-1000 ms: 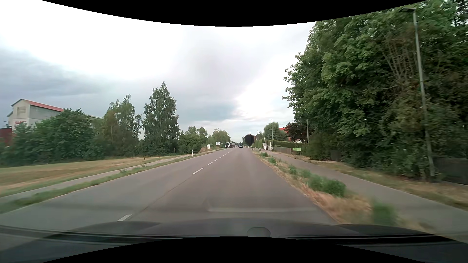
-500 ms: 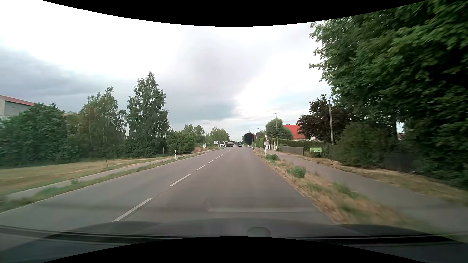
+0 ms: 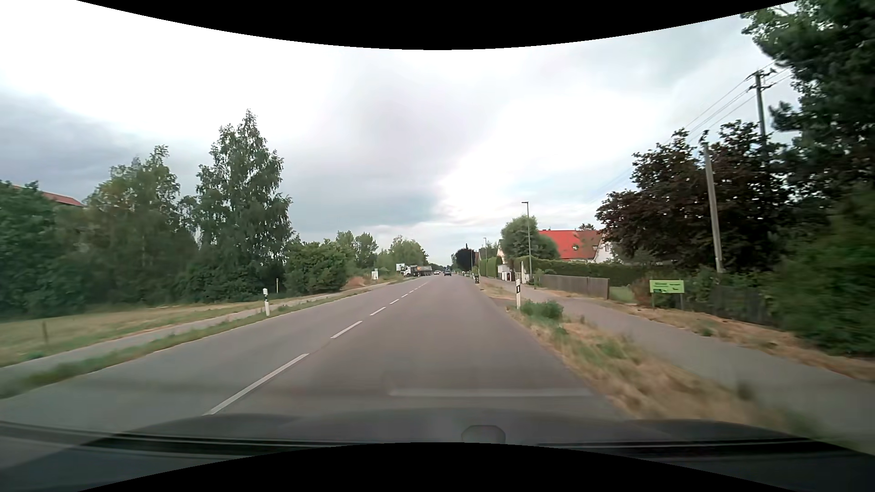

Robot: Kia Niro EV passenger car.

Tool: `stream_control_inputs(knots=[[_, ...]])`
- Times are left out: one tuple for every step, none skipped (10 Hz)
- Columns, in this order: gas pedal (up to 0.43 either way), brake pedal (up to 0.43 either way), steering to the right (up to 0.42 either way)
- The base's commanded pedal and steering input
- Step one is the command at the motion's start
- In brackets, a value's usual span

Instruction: Follow the waypoints while adhering to traffic rules and regulations

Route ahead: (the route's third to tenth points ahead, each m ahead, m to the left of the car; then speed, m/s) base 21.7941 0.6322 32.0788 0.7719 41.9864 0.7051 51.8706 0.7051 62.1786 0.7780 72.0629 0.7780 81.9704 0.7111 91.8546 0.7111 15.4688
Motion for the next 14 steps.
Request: stream_control_inputs(knots=[[0.177,0.0,0.0],[0.177,0.0,0.0],[0.177,0.0,0.0],[0.177,0.0,0.0],[0.177,0.0,-0.001],[0.177,0.0,-0.001],[0.177,0.0,-0.001],[0.177,0.0,-0.001],[0.177,0.0,-0.001],[0.177,0.0,-0.001],[0.177,0.0,-0.001],[0.177,0.0,-0.001],[0.177,0.0,-0.001],[0.177,0.0,-0.001]])
